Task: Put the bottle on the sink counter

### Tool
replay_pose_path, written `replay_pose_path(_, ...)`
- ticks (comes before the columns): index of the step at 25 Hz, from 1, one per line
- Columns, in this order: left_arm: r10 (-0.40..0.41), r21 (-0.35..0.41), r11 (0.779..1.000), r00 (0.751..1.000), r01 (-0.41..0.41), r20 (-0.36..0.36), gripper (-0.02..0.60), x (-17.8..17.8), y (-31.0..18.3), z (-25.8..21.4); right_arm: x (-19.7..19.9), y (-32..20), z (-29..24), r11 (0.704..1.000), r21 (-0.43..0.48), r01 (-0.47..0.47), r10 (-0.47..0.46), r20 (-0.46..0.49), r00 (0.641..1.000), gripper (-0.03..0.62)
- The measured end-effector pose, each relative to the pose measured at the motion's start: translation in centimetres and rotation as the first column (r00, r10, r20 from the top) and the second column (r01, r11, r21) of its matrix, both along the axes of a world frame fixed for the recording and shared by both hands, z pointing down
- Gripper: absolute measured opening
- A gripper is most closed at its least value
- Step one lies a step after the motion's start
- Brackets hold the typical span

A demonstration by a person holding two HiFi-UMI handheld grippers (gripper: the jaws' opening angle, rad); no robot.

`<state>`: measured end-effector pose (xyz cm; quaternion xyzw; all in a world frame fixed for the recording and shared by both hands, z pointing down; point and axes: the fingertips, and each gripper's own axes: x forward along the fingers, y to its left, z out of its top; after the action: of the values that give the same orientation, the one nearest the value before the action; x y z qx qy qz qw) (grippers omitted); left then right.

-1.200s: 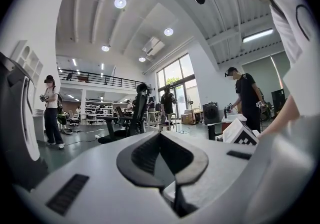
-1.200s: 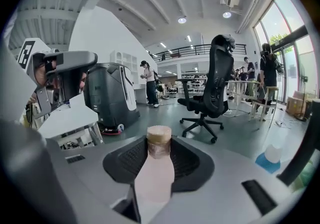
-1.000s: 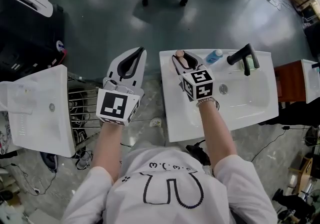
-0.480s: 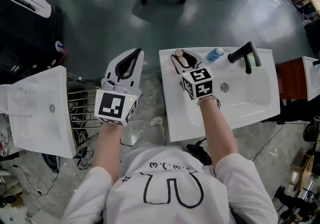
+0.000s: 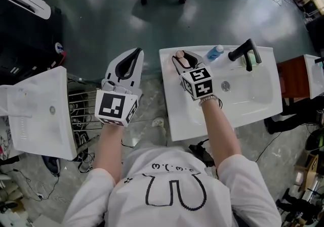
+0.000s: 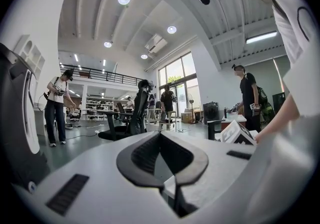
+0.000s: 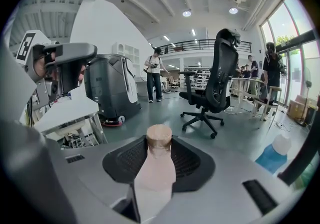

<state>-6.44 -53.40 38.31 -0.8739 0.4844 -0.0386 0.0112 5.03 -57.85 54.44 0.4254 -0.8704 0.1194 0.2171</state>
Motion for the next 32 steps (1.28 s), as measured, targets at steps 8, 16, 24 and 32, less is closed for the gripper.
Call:
replay_pose_path(8,-0.004,-0.008,1.000,1.000,0.004,-0.003,0.010,0.5,0.8,-0.2,0.6,0.7,-0.2,0.997,-0.060,-0.047,0.049,0.033,0.998,0.256)
replay_pose_path(16,-0.009,0.016,1.000,1.000,0.009,-0.009,0.010,2.4,3.2,-1.4,1.3,3.5,-3.2,0.999,-0.028,-0.017,0.020,0.083,0.996,0.299)
replay_pose_path(24,-0.032,0.050,0.998,0.999,0.033,-0.010,0.009,4.2,6.9,-4.5,2.7,7.7,-8.8,0.998,0.049,0.031,-0.038,0.133,0.990,0.296)
replay_pose_path(32,-0.031,0.103,0.994,1.000,0.030,0.005,0.009,4.9,9.7,-7.3,5.0,11.0,-14.2,0.988,0.154,0.001,-0.026,0.160,0.987,0.296)
